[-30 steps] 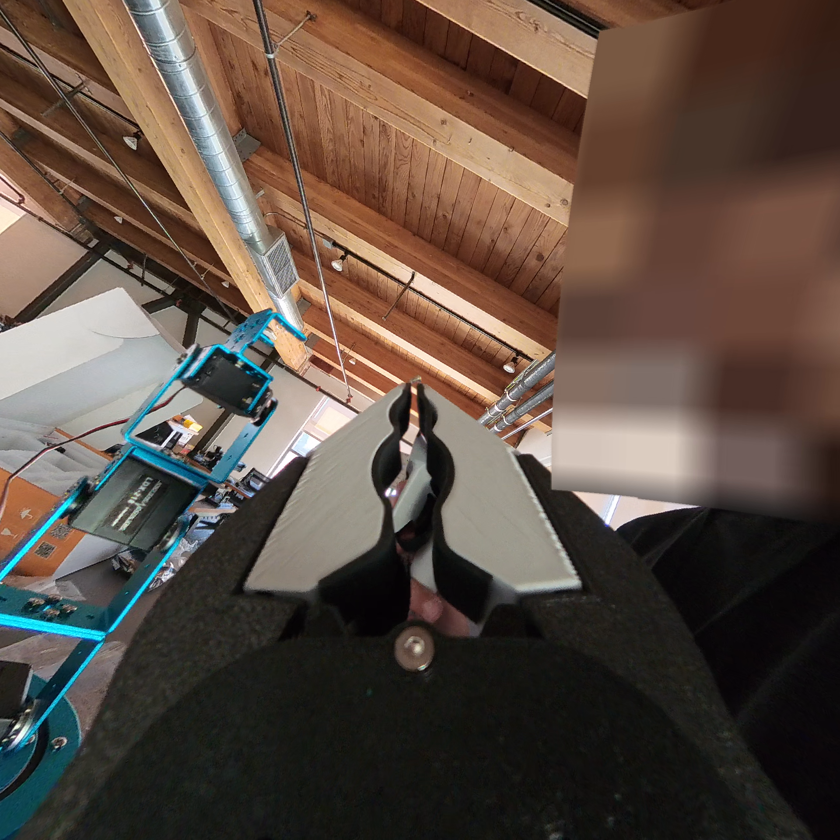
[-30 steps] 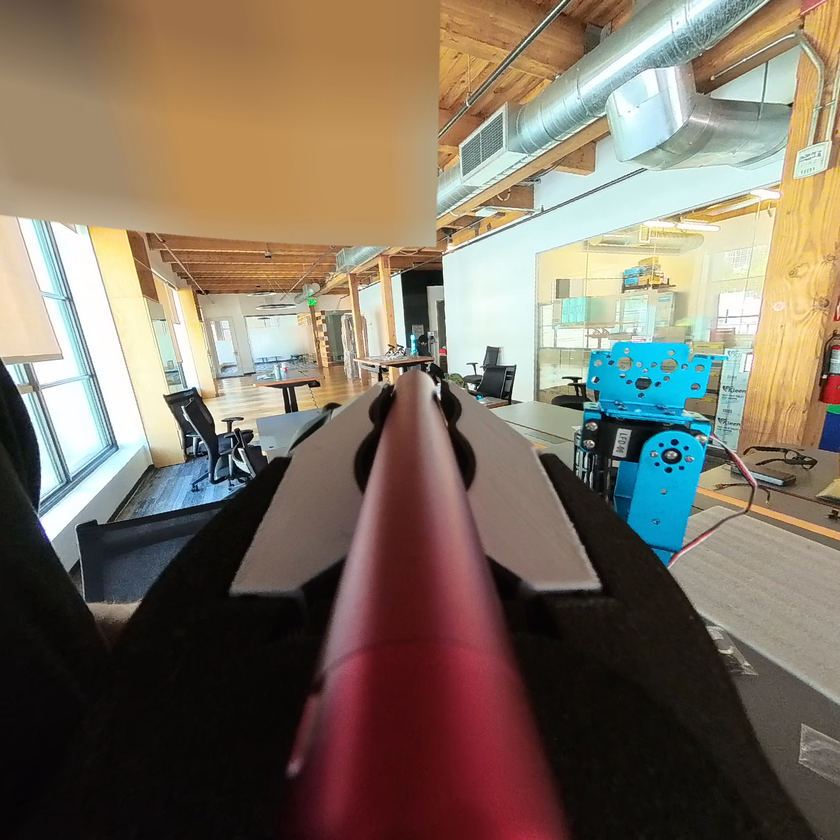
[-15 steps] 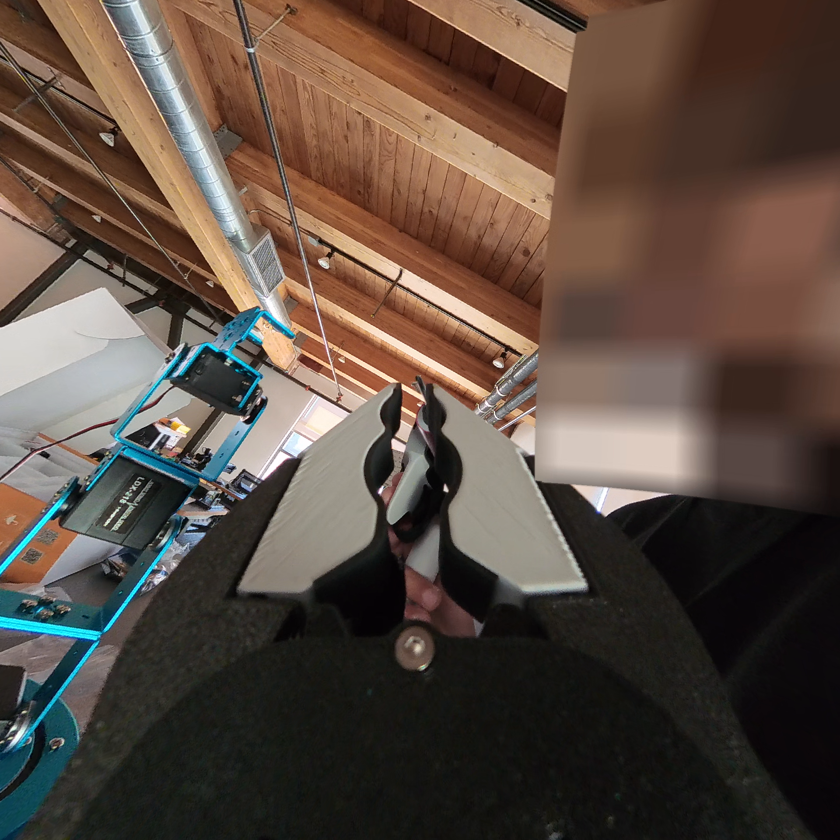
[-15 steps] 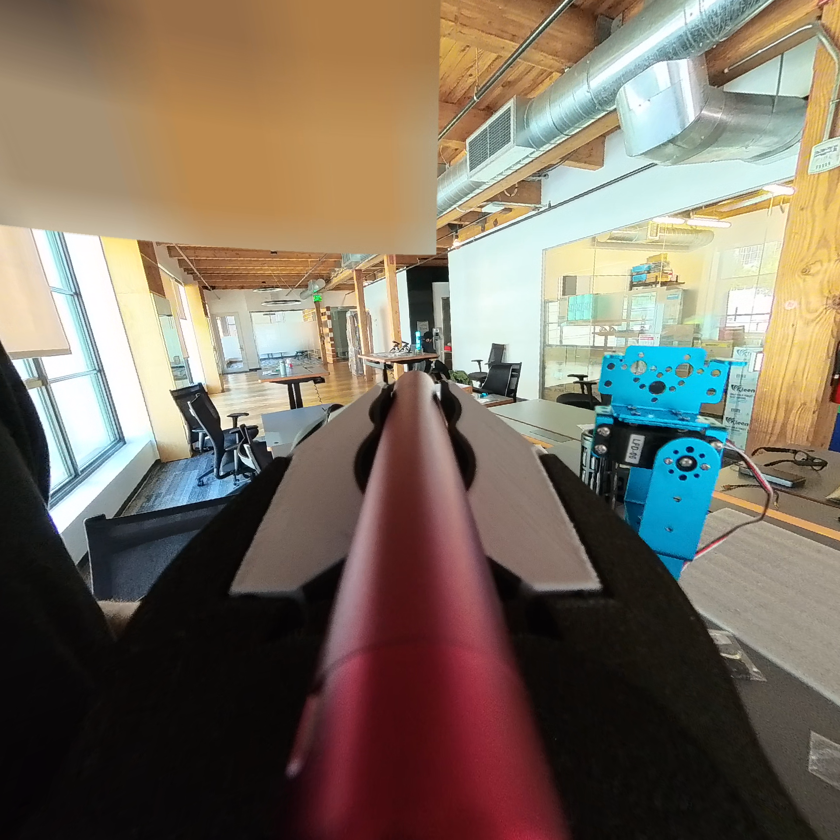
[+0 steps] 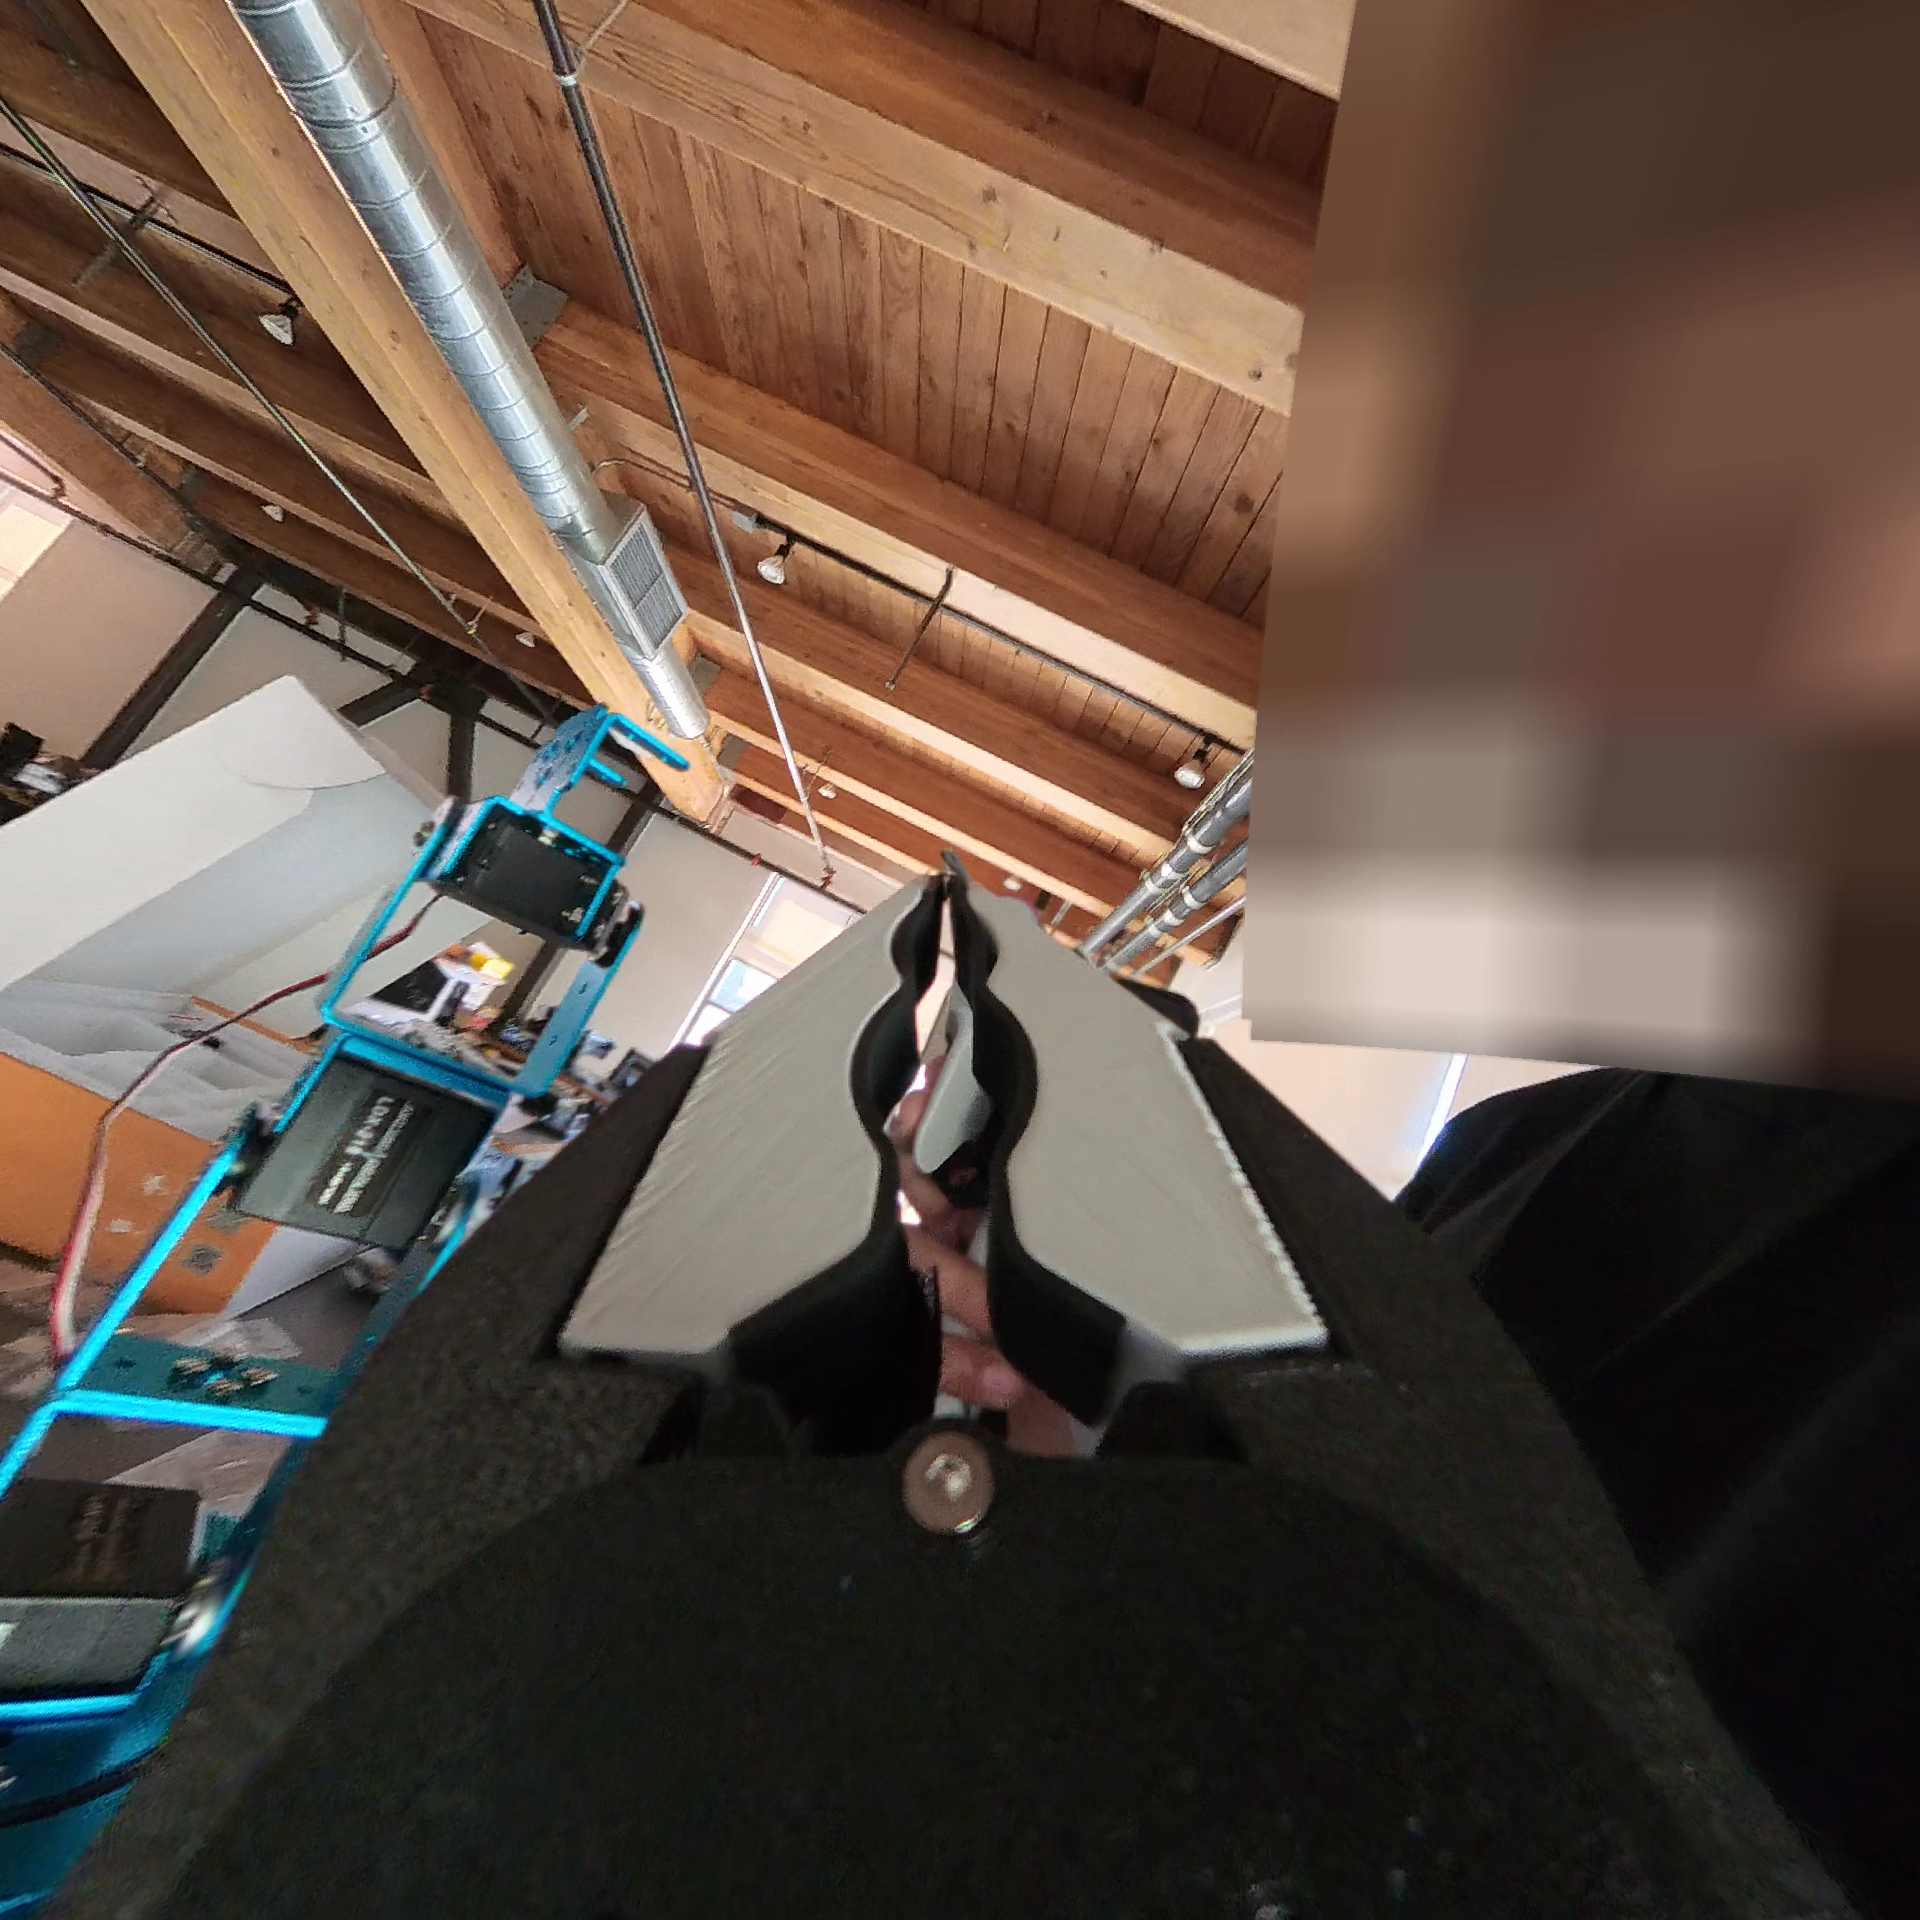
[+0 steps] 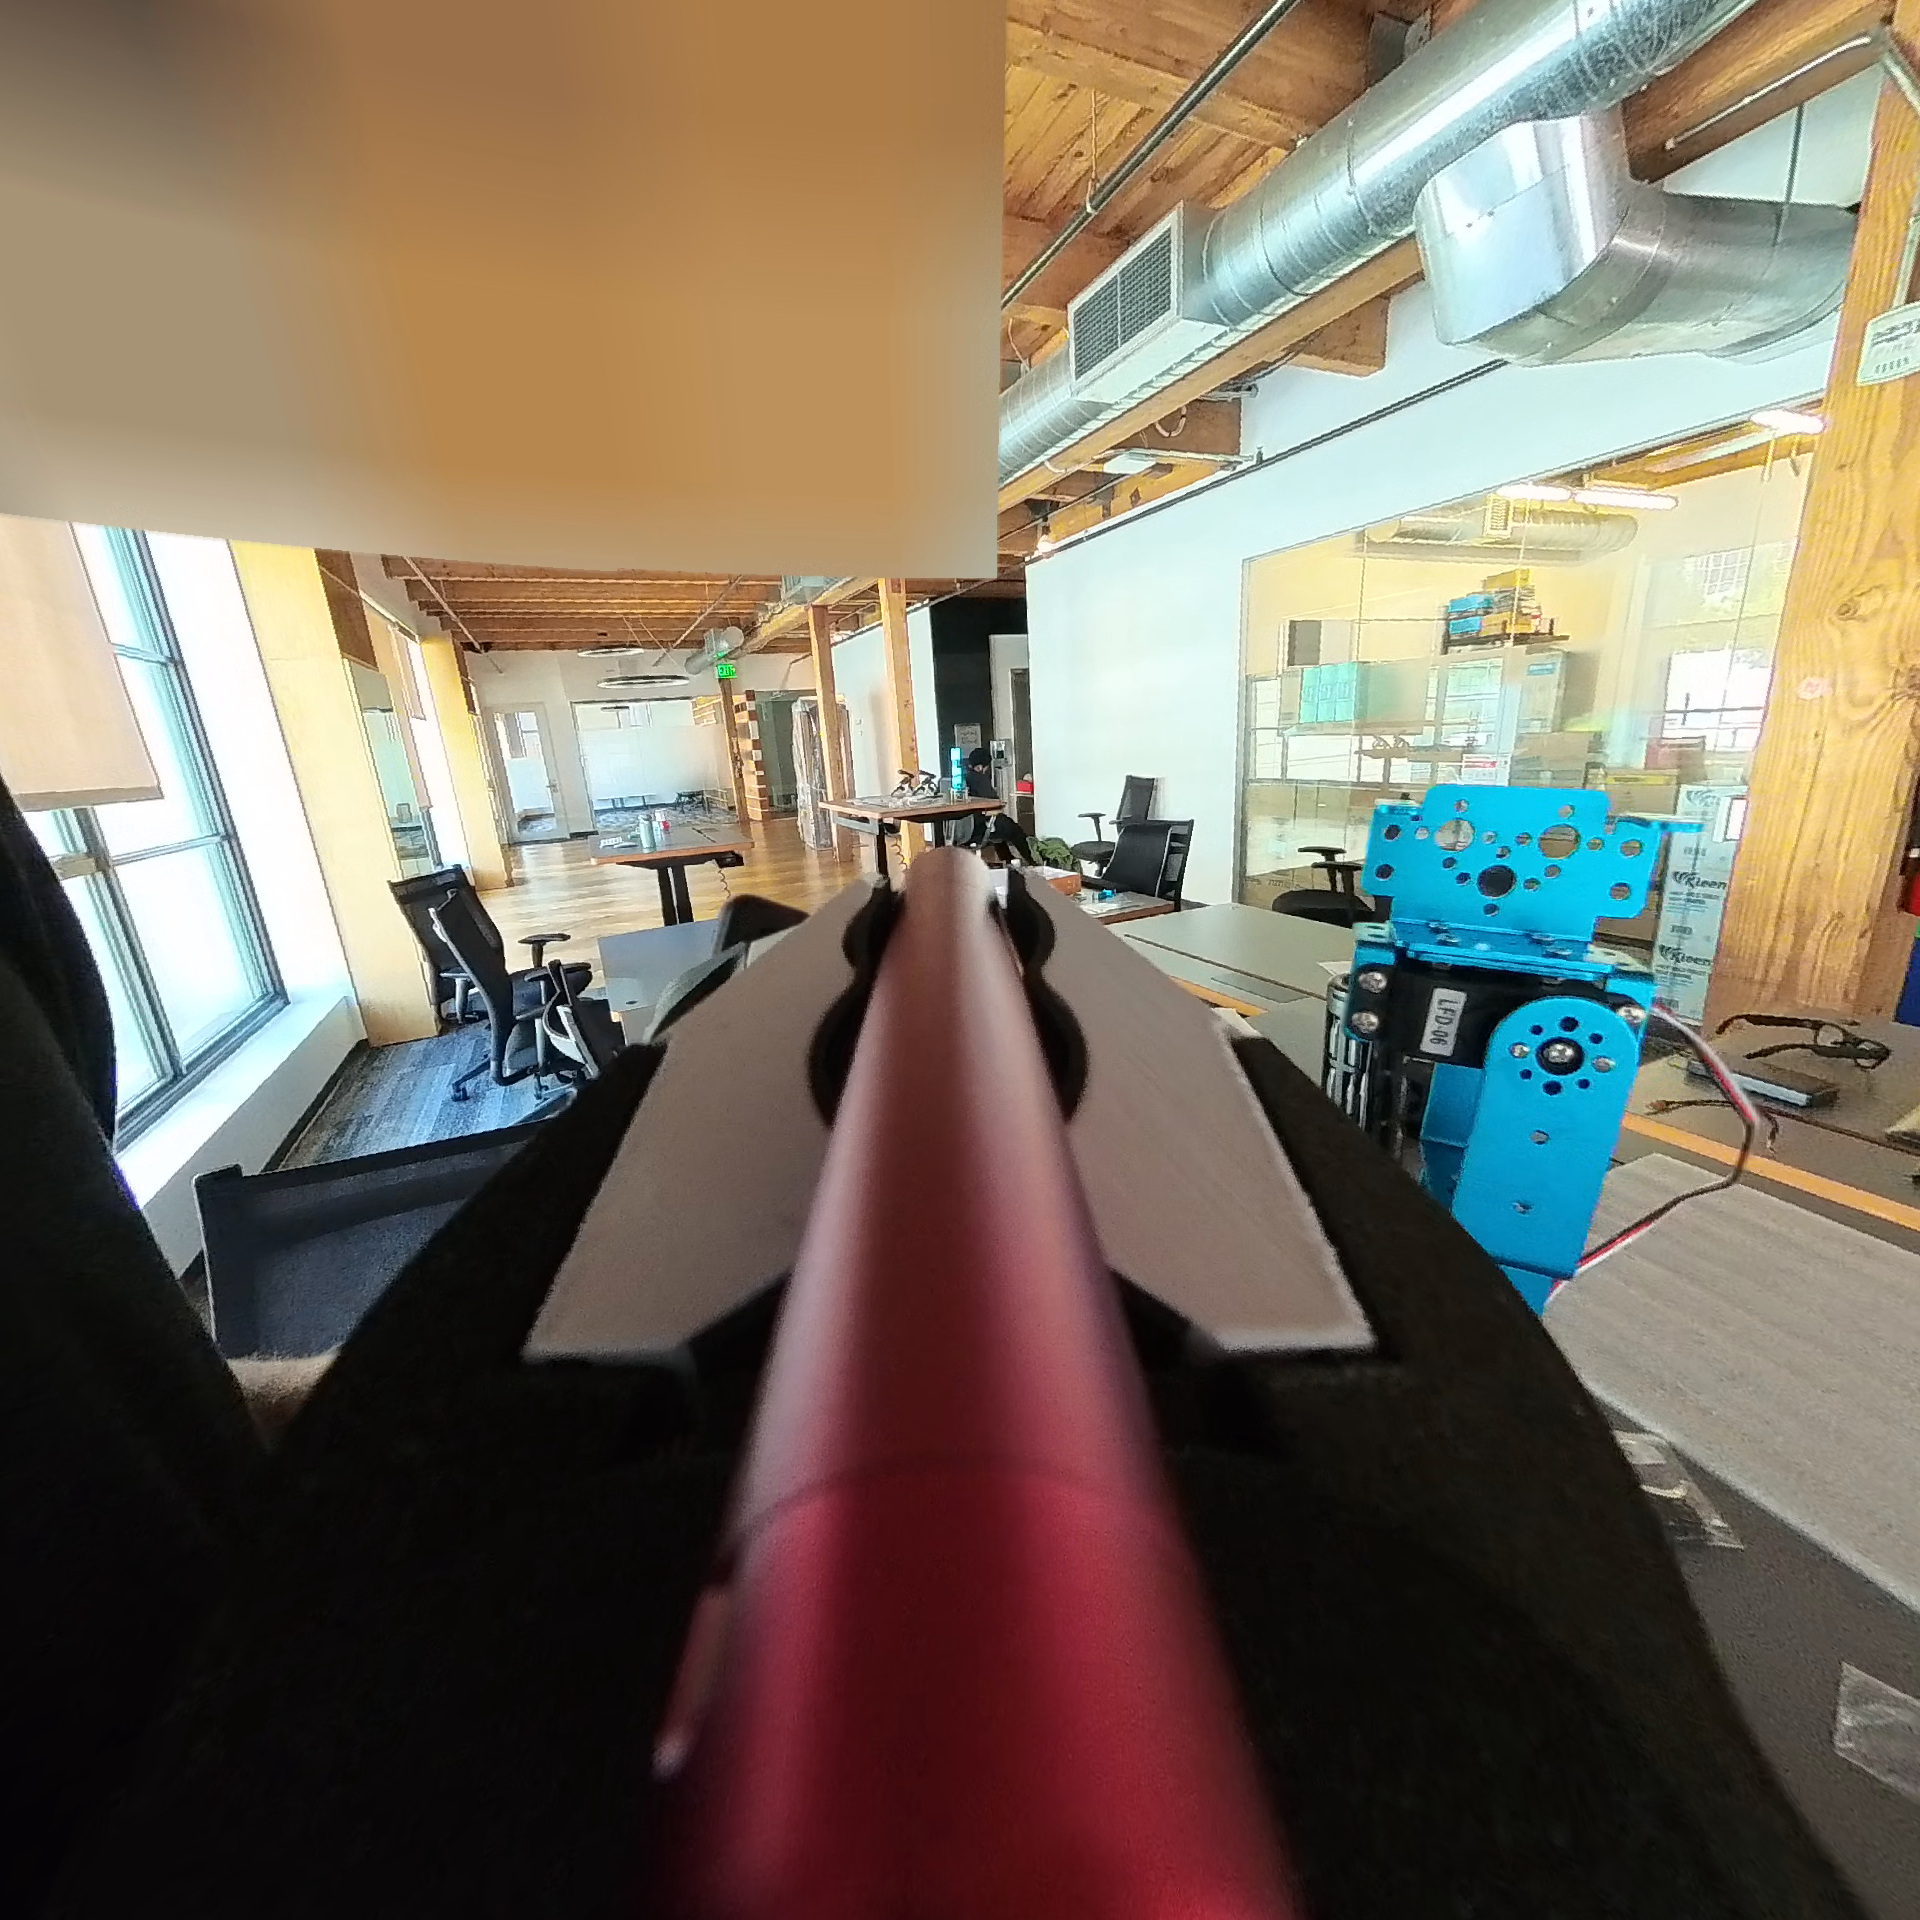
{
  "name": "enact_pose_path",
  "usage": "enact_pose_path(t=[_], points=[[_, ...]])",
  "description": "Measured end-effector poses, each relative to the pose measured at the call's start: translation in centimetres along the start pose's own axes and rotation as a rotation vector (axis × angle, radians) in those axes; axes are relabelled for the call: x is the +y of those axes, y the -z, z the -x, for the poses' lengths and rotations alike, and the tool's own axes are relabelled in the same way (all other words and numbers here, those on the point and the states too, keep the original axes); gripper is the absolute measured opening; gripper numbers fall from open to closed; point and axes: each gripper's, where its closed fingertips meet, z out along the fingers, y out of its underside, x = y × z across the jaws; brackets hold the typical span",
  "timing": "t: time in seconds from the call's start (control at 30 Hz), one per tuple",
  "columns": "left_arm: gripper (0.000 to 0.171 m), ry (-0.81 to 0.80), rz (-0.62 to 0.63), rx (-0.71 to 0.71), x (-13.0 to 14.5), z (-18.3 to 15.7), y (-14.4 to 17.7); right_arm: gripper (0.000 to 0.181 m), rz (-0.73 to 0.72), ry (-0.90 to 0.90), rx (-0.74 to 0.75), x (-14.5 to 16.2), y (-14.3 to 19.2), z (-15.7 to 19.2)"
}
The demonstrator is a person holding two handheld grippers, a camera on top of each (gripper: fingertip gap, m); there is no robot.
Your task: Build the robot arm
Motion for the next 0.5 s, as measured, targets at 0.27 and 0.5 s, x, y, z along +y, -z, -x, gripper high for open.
enact_pose_path(t=[0.27, 0.5], points=[[0.000, -0.376, 0.179, -0.128, 0.4, 0.6, 0.4, 0.023, 0.032, 0.009, -0.028, 0.7, 0.0, 0.6], [0.000, -1.100, 0.423, -0.322, -0.7, 2.0, 1.0, 0.023, 0.037, 0.018, -0.014, 0.8, 0.0, 0.5]])
